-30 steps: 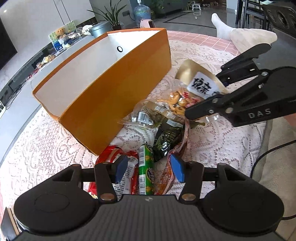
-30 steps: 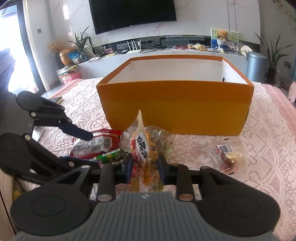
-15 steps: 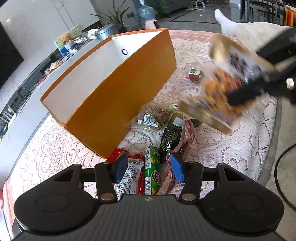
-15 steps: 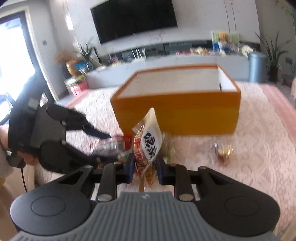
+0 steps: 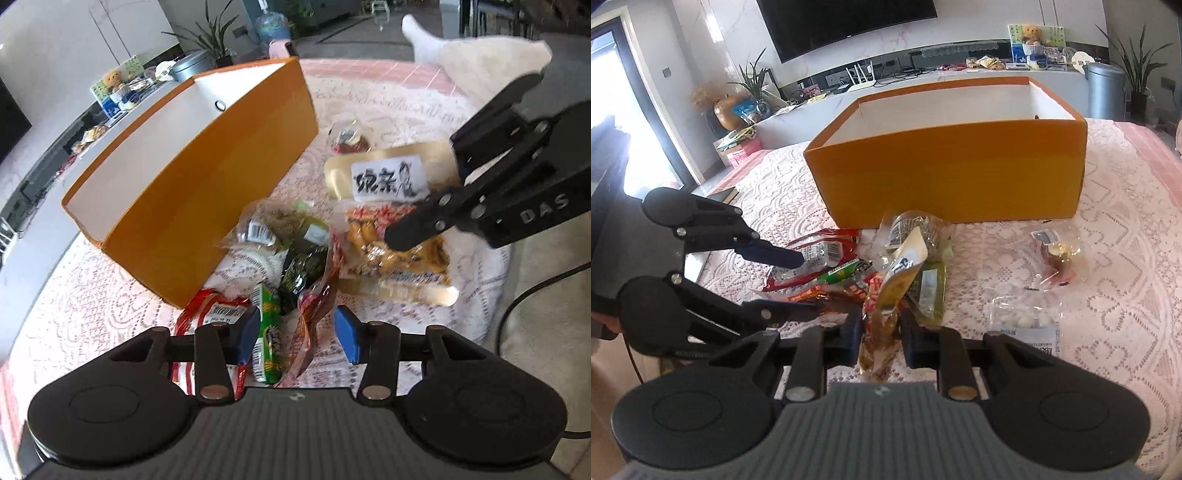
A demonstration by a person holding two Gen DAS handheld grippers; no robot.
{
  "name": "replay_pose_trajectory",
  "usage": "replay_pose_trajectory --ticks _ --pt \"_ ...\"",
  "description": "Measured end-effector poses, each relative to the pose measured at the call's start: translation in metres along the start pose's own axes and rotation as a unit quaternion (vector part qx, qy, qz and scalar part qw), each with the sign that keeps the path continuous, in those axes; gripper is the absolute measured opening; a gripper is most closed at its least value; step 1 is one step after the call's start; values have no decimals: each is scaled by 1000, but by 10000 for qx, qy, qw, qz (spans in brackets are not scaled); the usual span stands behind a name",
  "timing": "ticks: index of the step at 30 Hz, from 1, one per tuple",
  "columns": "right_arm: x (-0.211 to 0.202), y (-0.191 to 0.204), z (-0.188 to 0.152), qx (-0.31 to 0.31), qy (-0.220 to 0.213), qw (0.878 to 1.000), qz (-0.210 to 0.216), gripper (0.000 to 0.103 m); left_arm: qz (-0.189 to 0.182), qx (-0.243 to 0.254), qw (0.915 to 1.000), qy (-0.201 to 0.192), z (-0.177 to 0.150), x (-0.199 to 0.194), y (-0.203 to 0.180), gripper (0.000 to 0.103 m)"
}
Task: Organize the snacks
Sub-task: 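Carry the held packets toward the orange box with both tools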
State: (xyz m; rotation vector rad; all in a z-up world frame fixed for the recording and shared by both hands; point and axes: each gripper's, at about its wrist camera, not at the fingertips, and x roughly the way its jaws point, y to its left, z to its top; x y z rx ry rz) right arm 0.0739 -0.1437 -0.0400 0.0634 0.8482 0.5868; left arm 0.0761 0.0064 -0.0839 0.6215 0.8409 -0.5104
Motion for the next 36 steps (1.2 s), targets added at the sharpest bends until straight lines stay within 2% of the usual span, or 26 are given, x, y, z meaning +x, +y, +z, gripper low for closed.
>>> replay_pose_trajectory --ticks 3,5,7,10,13,14,21,26,30,32,36 --pt "1 1 0 -32 9 10000 -19 19 76 18 9999 151 0 12 -4 54" --pt "1 2 0 -65 7 10000 -39 19 214 52 9993 305 1 21 -8 43" --pt "0 2 -1 -111 -7 9999 -73 19 288 56 9987 425 1 29 -11 36" --pt "1 2 -1 -136 -1 9999 -101 19 310 -9 9985 456 1 32 -15 27" --pt "2 1 -2 -152 24 9998 -118 19 443 -101 9975 534 1 32 -21 24" --pt "2 2 -2 -166 26 9998 -130 19 487 -159 9972 549 2 31 -22 19" --pt "-3 4 -3 -280 10 9994 -179 19 518 -1118 9906 589 0 15 -20 19" --pt "-8 2 -4 -288 -6 9992 -264 19 437 -2071 9757 568 -2 -4 -10 19" --pt "-14 -2 -3 -217 -46 9993 -314 19 203 -3098 9492 519 -11 -19 4 18" --pt "-18 -2 -1 -199 -100 9992 -322 19 129 -3394 9394 471 -14 -26 7 18" --pt "-31 -3 3 -196 -280 9988 -348 19 128 -3701 9286 224 -16 -46 7 18"
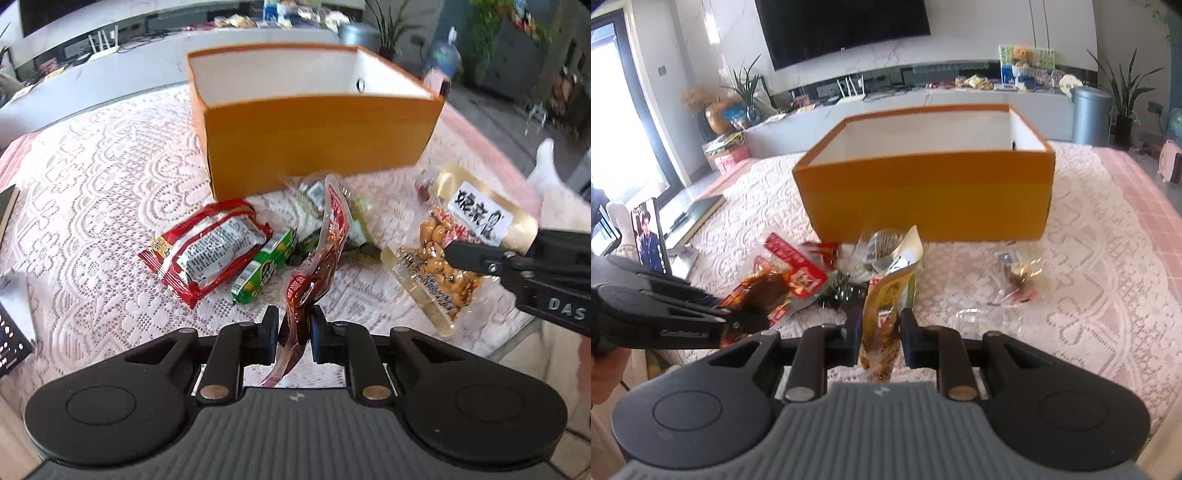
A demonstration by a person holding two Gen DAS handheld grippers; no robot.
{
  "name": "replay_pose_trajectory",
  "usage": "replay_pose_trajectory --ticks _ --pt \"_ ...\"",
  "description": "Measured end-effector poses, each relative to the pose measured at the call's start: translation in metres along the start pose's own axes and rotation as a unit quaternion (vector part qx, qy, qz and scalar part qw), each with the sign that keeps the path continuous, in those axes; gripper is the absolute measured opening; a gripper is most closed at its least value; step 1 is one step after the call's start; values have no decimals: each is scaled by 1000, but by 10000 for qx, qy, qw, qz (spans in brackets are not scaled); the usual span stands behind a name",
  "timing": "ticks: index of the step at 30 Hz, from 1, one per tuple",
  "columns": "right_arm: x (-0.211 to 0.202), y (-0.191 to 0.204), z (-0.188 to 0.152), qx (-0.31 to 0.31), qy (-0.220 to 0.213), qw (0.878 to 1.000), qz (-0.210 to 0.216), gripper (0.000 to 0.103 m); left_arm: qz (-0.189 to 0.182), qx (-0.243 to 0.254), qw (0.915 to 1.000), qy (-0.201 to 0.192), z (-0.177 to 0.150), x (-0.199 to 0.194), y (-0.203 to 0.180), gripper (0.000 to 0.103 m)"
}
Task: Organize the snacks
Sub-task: 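Carry the held packets toward the orange box with both tools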
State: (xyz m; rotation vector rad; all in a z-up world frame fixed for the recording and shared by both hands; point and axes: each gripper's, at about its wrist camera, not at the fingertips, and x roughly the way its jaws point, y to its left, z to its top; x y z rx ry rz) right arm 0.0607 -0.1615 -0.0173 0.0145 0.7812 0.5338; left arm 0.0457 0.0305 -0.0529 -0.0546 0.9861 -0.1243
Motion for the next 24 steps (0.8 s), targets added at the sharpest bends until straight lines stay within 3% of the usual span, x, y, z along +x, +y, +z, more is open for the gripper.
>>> replay_pose_trajectory --ticks 8,16,24 --pt "-23 -2 12 0 -361 9993 -73 19 -295 -614 9968 -418 17 -34 7 18" --pt "-40 -2 37 -283 -934 9949 -246 19 -621 -705 9915 -898 56 -55 -2 18" --pt "-41 -7 72 -446 -1405 9885 -346 19 -630 -789 9868 -1266 100 -46 -7 18"
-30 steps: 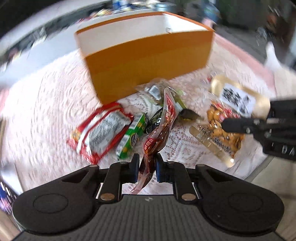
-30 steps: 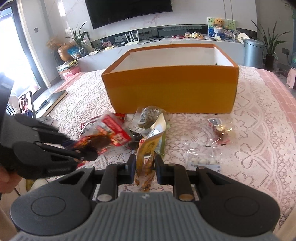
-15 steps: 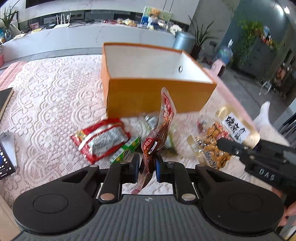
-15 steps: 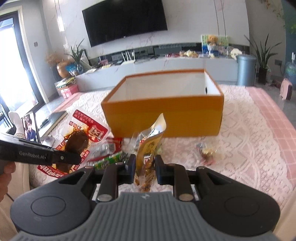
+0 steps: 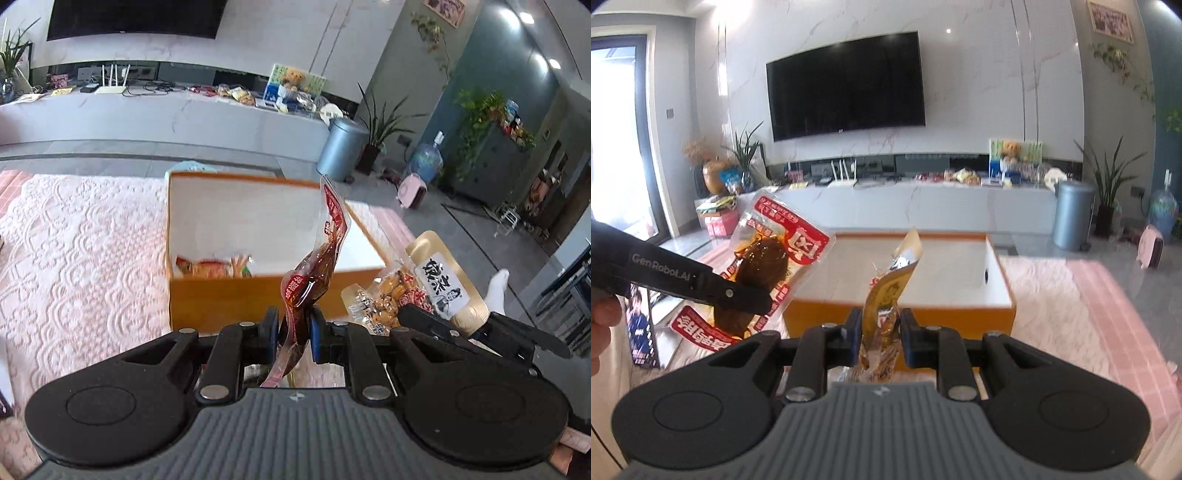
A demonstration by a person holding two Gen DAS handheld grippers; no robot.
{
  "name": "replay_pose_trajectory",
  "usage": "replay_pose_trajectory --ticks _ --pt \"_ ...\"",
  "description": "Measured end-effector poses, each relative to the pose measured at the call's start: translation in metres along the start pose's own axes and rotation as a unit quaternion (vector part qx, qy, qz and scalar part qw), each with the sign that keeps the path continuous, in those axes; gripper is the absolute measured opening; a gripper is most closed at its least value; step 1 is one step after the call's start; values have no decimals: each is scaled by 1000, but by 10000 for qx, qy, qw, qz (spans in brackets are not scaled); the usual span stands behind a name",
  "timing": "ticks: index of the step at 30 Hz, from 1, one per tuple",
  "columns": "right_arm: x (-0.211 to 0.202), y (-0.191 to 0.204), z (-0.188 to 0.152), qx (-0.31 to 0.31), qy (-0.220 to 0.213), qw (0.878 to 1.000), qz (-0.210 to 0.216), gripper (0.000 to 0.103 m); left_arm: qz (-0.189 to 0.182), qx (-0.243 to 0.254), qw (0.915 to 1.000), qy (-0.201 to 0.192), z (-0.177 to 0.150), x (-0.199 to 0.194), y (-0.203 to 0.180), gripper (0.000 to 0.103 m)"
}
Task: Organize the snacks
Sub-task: 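Carry the held packets toward the orange box with both tools, then open both tools to drop the packets into the orange box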
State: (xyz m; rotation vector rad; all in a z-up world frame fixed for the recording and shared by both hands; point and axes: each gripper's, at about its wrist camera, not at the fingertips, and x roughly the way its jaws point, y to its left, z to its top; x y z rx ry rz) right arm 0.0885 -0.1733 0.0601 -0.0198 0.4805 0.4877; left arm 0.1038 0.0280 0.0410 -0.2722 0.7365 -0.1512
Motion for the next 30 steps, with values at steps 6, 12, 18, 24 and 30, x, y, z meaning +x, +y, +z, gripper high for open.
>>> replay_pose_trajectory --ticks 6,12,18,24,30 --pt "21 -7 24 7 -196 9998 -99 19 84 -124 9999 -70 23 15 5 18" --pt "56 -14 45 -29 -275 9994 -203 19 235 -222 9994 -85 43 38 13 18" --pt "99 -17 53 -167 -138 9991 -365 19 520 -142 9985 54 55 65 23 18" --pt "141 -16 47 -379 123 9975 -580 19 991 205 9946 230 57 101 26 18" --pt "179 -16 46 -612 303 9950 -728 17 1206 338 9913 400 61 128 32 18"
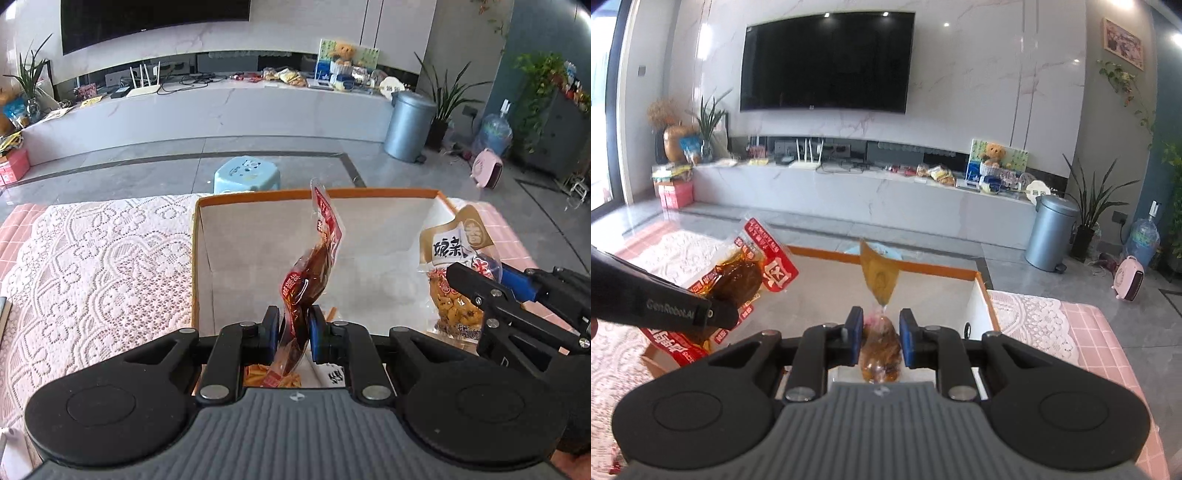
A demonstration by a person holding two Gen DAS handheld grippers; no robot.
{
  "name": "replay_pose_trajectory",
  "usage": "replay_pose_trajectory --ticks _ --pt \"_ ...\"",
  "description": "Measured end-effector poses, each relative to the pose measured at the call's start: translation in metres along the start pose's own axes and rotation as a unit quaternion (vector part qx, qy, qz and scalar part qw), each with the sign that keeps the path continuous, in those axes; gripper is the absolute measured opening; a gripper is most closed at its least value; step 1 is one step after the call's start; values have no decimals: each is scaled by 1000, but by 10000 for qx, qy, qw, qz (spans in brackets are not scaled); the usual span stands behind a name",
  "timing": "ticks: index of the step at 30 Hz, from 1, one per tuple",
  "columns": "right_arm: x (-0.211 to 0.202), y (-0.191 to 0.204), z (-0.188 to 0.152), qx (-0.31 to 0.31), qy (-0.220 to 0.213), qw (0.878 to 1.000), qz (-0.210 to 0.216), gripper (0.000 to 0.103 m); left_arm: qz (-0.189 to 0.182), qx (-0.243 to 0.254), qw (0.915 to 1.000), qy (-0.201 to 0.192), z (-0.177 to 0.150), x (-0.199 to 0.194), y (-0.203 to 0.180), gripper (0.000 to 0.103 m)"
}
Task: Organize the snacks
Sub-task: 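Open both tools to drop the packets into the orange box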
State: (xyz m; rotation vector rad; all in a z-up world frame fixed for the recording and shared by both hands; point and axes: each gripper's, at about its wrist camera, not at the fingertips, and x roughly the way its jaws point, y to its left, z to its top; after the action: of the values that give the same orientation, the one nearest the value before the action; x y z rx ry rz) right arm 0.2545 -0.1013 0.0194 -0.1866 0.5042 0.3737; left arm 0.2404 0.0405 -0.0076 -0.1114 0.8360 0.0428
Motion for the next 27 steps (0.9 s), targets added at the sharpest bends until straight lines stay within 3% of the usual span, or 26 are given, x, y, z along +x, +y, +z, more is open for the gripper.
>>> replay_pose_trajectory --ticks 13,21,27 --pt "56 12 -10 -349 696 9969 62 14 281 368 9982 381 -11 35 -3 18" --pt "63 17 -16 -319 1034 9938 252 14 387 491 9970 462 -9 36 -8 18" --pt "57 13 -15 -119 1203 9919 399 15 429 480 9967 492 -11 35 -6 25"
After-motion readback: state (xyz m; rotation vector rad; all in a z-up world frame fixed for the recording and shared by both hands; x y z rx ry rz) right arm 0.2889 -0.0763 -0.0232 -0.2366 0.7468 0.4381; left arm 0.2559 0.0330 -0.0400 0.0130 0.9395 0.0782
